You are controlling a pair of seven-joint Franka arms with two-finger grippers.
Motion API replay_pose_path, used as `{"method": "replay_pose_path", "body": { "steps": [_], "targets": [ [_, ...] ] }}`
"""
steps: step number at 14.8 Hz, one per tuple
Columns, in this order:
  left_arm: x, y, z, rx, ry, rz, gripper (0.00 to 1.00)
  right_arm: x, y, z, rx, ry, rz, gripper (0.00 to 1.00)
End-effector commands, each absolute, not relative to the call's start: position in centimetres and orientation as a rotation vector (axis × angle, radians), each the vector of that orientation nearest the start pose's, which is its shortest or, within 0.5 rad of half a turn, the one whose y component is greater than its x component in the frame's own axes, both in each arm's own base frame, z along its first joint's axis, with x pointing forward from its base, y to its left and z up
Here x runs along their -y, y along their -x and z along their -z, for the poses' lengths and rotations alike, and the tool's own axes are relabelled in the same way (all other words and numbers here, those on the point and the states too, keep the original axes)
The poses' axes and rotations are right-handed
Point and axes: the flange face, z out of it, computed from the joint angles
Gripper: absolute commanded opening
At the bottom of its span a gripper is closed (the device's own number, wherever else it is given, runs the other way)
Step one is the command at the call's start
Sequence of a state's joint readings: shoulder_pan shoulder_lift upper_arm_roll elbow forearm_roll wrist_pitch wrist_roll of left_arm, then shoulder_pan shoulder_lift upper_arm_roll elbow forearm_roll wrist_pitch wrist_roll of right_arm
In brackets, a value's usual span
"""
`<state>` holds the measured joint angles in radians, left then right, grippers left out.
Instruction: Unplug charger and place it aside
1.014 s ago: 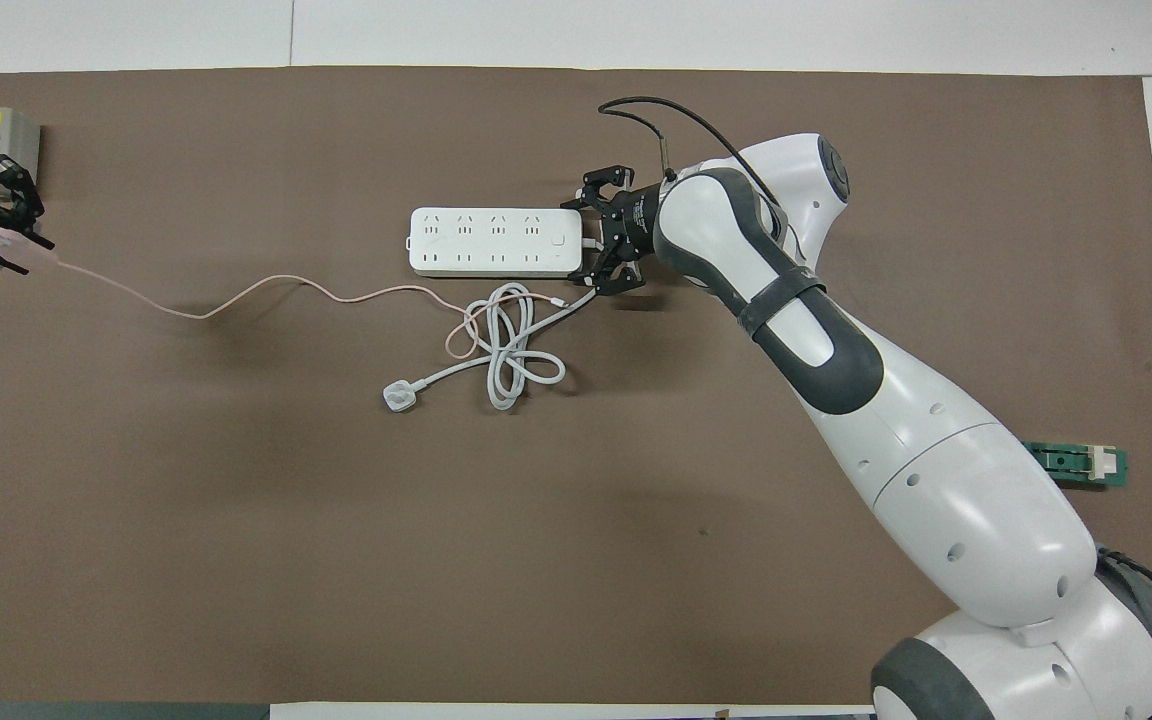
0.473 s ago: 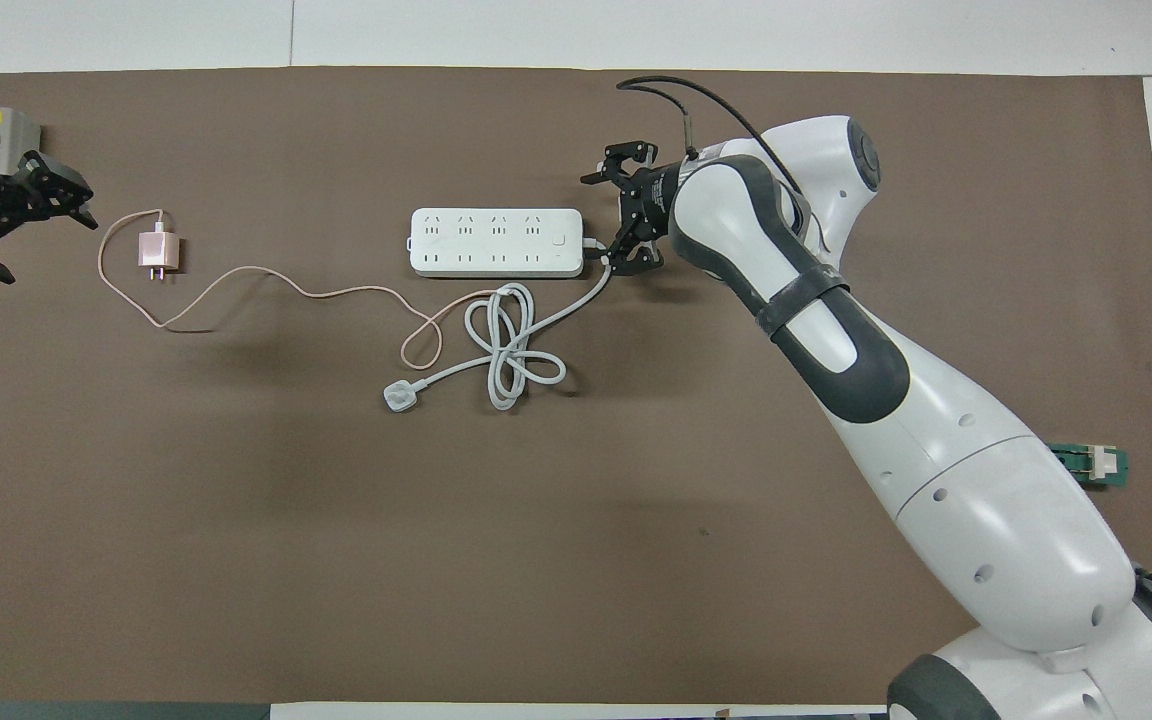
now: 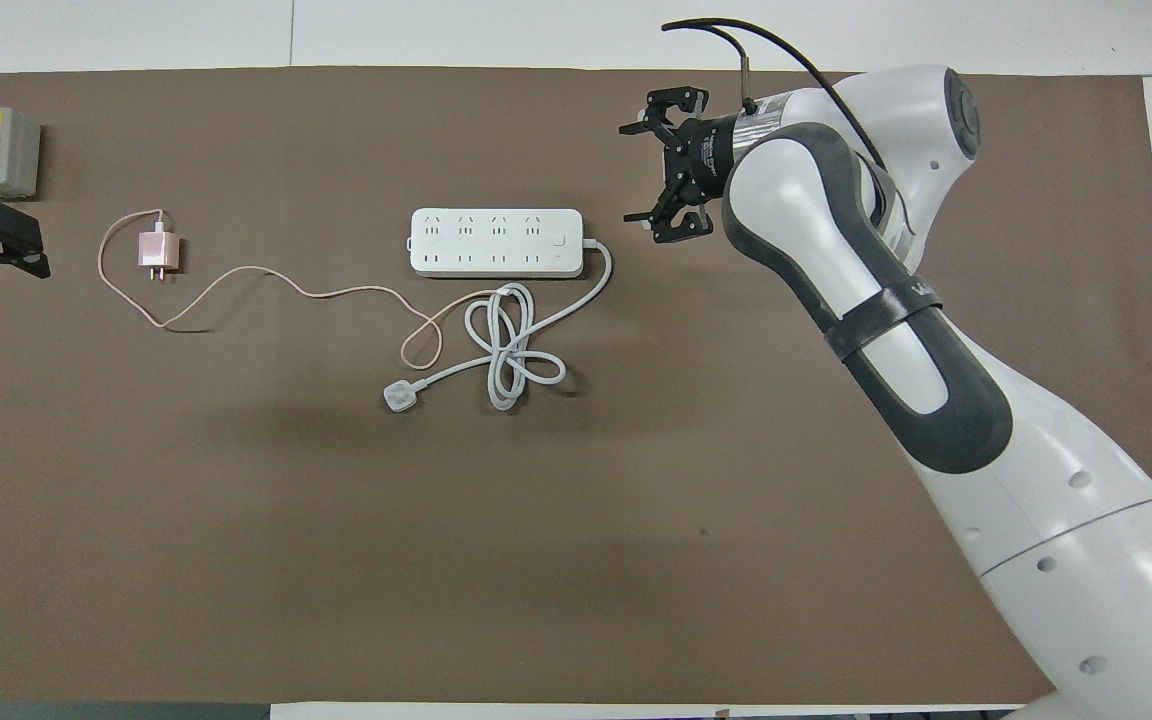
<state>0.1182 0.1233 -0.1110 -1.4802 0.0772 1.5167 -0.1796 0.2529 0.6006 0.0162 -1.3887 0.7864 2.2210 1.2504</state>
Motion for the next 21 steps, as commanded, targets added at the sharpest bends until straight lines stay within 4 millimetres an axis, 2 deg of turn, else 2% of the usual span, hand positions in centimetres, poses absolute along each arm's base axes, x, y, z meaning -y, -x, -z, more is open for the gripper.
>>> {"method": "replay_pose_path", "body": {
  "steps": [1,2,3,4,8,10,13,15,18,19,21],
  "targets": [
    [-0.6,-56.1,-61.2,0.072,3.077,-0.151,1.0,-17.8,-69.7,-44.2,-1.59,1.98,-0.337,1.0],
    [-0.7,-55.1,-62.4,0.051,3.076,-0.126,1.0,-16.8,-69.4,-45.6,-1.583,2.011,-0.313,1.0],
    [-2.1,-54.4,-62.3,0.081,3.075,-0.146,1.0,-15.8,-69.0,-47.0,-1.573,2.052,-0.283,1.0],
    [-2.1,-53.7,-62.3,0.075,3.075,-0.154,1.0,-14.7,-68.6,-48.6,-1.555,2.104,-0.24,1.0],
    [-1.9,-53.6,-62.2,0.078,3.115,-0.139,1.0,-11.8,-67.2,-51.2,-1.345,2.347,-0.143,1.0],
    [-2.0,-53.6,-61.6,0.049,3.126,-0.14,1.0,-10.7,-66.5,-52.0,-1.174,2.503,-0.095,1.0],
    [-1.4,-53.8,-62.0,-0.016,3.128,-0.126,1.0,-9.6,-65.2,-53.5,-0.882,2.749,-0.018,1.0],
    [-0.7,-54.1,-61.9,-0.035,3.128,-0.118,1.0,-8.7,-64.4,-54.5,-0.715,2.853,0.001,1.0],
    [0.2,-54.3,-61.5,-0.064,3.127,-0.101,1.0,-6.4,-62.7,-56.5,-0.408,2.967,0.004,1.0],
    [0.4,-54.5,-61.4,-0.067,3.127,-0.089,1.0,-5.3,-62.2,-57.3,-0.354,2.988,0.012,1.0],
    [0.7,-54.6,-61.0,-0.077,3.127,-0.082,1.0,-3.7,-60.2,-58.5,-0.226,3.041,0.026,1.0]
  ]
}}
